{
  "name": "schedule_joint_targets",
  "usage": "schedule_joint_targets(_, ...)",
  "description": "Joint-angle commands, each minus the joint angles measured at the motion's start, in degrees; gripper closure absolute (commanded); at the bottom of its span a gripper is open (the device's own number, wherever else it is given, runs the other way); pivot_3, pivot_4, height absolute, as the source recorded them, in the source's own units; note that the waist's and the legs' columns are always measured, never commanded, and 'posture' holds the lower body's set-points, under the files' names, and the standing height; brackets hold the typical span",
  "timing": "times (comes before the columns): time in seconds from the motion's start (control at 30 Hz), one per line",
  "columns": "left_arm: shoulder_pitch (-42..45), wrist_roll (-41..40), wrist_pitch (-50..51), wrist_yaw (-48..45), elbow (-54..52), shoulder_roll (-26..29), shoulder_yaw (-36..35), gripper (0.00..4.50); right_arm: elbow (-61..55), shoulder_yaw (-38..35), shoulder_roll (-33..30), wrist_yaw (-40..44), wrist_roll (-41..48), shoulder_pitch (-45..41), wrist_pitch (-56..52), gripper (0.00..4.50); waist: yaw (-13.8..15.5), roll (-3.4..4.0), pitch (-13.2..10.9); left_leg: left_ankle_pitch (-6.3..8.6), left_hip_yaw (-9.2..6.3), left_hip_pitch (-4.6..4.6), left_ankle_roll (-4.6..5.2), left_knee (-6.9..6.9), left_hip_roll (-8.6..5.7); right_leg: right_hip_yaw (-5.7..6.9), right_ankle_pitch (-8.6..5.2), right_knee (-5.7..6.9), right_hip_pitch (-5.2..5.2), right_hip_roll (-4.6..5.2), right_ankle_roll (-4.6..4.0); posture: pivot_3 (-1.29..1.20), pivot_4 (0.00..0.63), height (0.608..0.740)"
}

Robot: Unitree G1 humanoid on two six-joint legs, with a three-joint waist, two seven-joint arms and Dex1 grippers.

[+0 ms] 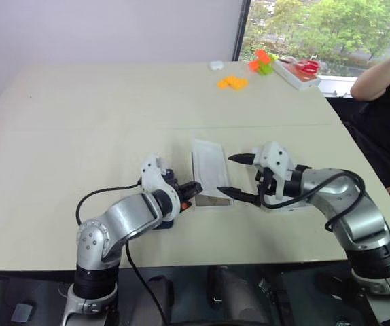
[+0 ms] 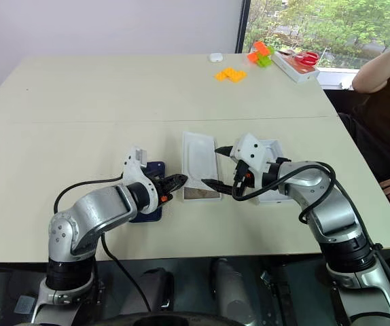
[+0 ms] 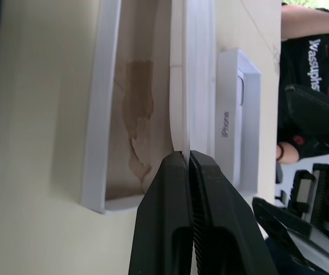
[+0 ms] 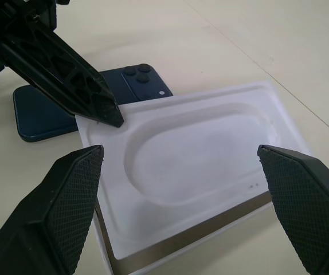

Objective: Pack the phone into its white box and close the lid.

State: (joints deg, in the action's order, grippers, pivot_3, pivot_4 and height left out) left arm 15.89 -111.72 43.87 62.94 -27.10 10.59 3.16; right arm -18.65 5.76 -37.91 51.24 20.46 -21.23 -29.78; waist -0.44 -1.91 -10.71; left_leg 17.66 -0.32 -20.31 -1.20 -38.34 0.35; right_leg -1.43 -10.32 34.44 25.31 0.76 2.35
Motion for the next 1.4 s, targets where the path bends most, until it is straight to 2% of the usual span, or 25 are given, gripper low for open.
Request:
schedule_joint_targets(0.03, 0.4, -1.3, -2.8, -0.2, -0.6, 0.8, 2.0, 4.47, -0.5, -1.2, -0.7, 0.5, 0.1, -1.5, 1.0, 0.0, 0.0, 0.0, 0.0, 0.0, 0.0, 0.0, 0.0, 0.0, 0.0, 0.0, 0.0, 0.0, 0.0, 0.0, 0.0, 0.0, 0.15, 0.74)
schedule_joint_targets(0.37, 1.4, -1.3, -6.0, -1.7, 0.3, 4.0, 4.4, 4.47, -0.2, -1.3, -0.5, 0.5, -0.2, -1.6, 1.3, 0.0, 0.0, 0.0, 0.0, -0.01, 0.0, 0.0, -0.01, 0.0, -0.01, 0.01, -0.01, -0.04, -0.01, -0.01, -0.01, 0.0, 0.15, 0.74)
schedule_joint_targets(0.4, 1.4, -1.3, -6.1, -1.9, 0.3, 4.2, 4.6, 3.83, -0.2, -1.3, -0.5, 0.4, -0.2, -1.6, 1.3, 0.0, 0.0, 0.0, 0.0, -0.01, 0.0, 0.0, -0.01, 0.0, -0.01, 0.01, -0.01, -0.04, -0.01, -0.01, -0.01, 0.0, 0.15, 0.74)
schedule_joint_targets(0.43, 1.5, -1.3, -6.2, -2.1, 0.4, 4.4, 4.8, 3.53, -0.3, -1.4, -0.5, 0.4, -0.2, -1.6, 1.3, 0.0, 0.0, 0.0, 0.0, -0.01, 0.0, -0.01, -0.01, 0.0, -0.01, 0.01, -0.01, -0.05, -0.01, -0.01, -0.01, 0.0, 0.15, 0.74)
schedule_joint_targets(0.63, 1.4, -1.3, -5.9, -3.1, -0.1, 5.4, 5.2, 0.36, -0.1, -1.5, -0.5, 0.2, -0.2, -1.7, 1.4, 0.0, 0.0, 0.0, 0.0, -0.01, 0.0, -0.01, -0.02, 0.01, -0.01, 0.01, -0.01, -0.06, -0.01, -0.01, -0.01, 0.0, 0.15, 0.74)
schedule_joint_targets(0.67, 1.2, -1.3, -5.7, -3.3, -0.2, 5.7, 4.9, 0.05, -0.1, -1.6, -0.5, 0.1, -0.3, -1.8, 1.4, 0.0, 0.0, 0.0, 0.0, -0.01, 0.0, -0.01, -0.02, 0.01, -0.01, 0.01, -0.01, -0.07, -0.01, -0.01, -0.01, 0.0, 0.15, 0.74)
schedule_joint_targets(0.93, 0.3, -1.3, -3.3, -7.6, -3.1, 10.7, 3.1, 0.05, 1.4, -1.5, -0.5, -0.8, -1.0, -2.2, 0.4, 0.0, -0.1, 0.01, 0.0, -0.01, 0.0, -0.01, -0.02, 0.02, -0.01, 0.02, -0.01, -0.08, -0.01, -0.02, -0.01, 0.0, 0.15, 0.74)
schedule_joint_targets(1.07, 0.8, -1.3, -1.3, -14.9, -6.6, 18.5, -1.0, 0.05, 2.8, -3.7, -1.8, -0.9, -0.3, -2.7, -1.1, 0.0, -0.1, 0.02, 0.0, -0.01, 0.0, -0.01, -0.02, 0.03, 0.0, 0.03, -0.02, -0.09, -0.01, -0.02, -0.01, 0.0, 0.15, 0.74)
schedule_joint_targets(1.17, 1.0, -1.3, 2.8, -22.1, -6.2, 29.9, -6.0, 0.05, 3.0, -4.5, -2.6, -0.6, 0.2, -3.5, -2.0, 0.0, -0.3, 0.02, 0.0, -0.01, 0.01, 0.0, -0.02, 0.06, 0.01, 0.03, -0.03, -0.11, 0.0, -0.04, -0.01, 0.0, 0.15, 0.74)
schedule_joint_targets(1.27, -1.9, 9.0, 7.2, -34.1, -5.4, 41.0, -11.5, 0.05, 1.8, -3.2, -2.3, -1.3, -0.2, -5.1, -4.3, 0.0, -0.5, 0.09, -0.1, -0.01, 0.03, 0.03, -0.02, 0.12, 0.08, 0.04, -0.09, -0.11, 0.04, -0.13, 0.08, 0.0, 0.15, 0.74)
schedule_joint_targets(1.33, -5.7, 19.5, 7.8, -43.3, -5.2, 46.8, -13.8, 0.05, 0.5, -0.6, -2.5, -2.1, -2.1, -6.5, -5.9, 0.0, -0.6, 0.17, -0.1, -0.01, 0.05, 0.03, -0.02, 0.15, 0.08, 0.04, -0.14, -0.12, 0.06, -0.14, 0.14, 0.0, 0.15, 0.74)
schedule_joint_targets(1.4, -10.1, 29.1, 5.9, -52.6, -5.3, 50.1, -16.3, 0.05, -0.4, 1.6, -1.5, -3.0, -2.7, -8.3, -7.9, 0.0, -0.6, 0.24, -0.2, -0.01, 0.1, 0.0, -0.03, 0.2, 0.09, 0.04, -0.15, -0.15, 0.13, -0.13, 0.15, 0.0, 0.15, 0.74)
